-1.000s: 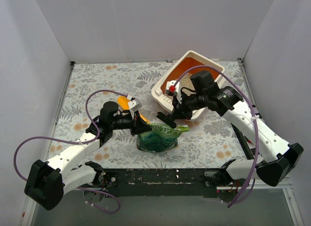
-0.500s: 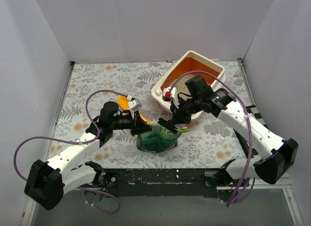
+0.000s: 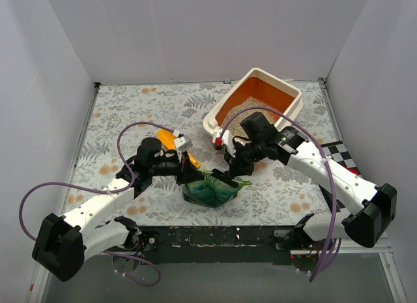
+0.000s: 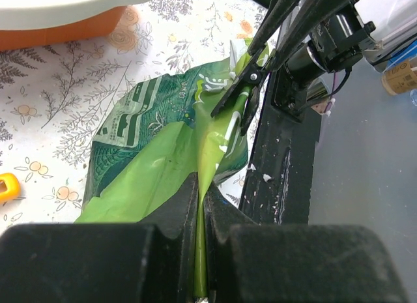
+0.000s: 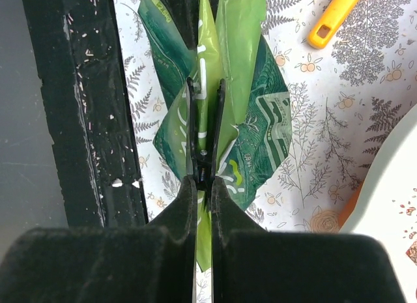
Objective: Fill the litter box with clean litter
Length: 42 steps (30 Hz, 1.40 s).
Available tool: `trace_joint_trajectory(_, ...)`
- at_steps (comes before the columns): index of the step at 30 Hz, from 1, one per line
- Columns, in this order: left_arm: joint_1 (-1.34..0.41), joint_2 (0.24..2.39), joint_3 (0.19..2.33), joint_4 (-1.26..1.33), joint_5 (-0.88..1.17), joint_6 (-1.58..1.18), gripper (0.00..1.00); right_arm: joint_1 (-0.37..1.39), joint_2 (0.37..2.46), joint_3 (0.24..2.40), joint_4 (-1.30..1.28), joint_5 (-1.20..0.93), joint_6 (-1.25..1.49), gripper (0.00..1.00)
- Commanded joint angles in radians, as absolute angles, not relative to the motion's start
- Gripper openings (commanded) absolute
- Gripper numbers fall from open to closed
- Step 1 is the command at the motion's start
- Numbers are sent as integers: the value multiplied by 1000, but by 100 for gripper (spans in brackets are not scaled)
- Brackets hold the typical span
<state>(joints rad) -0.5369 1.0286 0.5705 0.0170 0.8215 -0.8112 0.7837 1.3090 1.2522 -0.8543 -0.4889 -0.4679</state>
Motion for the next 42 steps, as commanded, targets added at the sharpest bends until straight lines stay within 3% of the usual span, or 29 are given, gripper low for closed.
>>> trace_joint_trajectory(1,-526,1006,584,15,793,-805,1,836,1361,1227,-966,-437,-465,1)
trace_joint_trajectory(11,-526,1003,584,8,769,-801,1,873,1433,1276,-974,-374,-419,1)
trace_joint_trajectory(21,-526,1006,586,8,773,-798,5,873,1391,1404,-992,-318,-339,52)
trace_joint_trajectory(23,-526,1009,586,6,775,-799,6,873,1368,1416,-982,-308,-327,69)
trace_joint_trajectory(26,-526,1011,587,8,776,-798,9,873,1335,1431,-959,-282,-305,84)
trace_joint_trajectory(35,-526,1000,600,12,811,-804,21,873,1215,1512,-822,-10,-26,91)
trace_joint_trajectory(42,-526,979,678,-63,807,-802,41,873,1158,1562,-835,77,83,93)
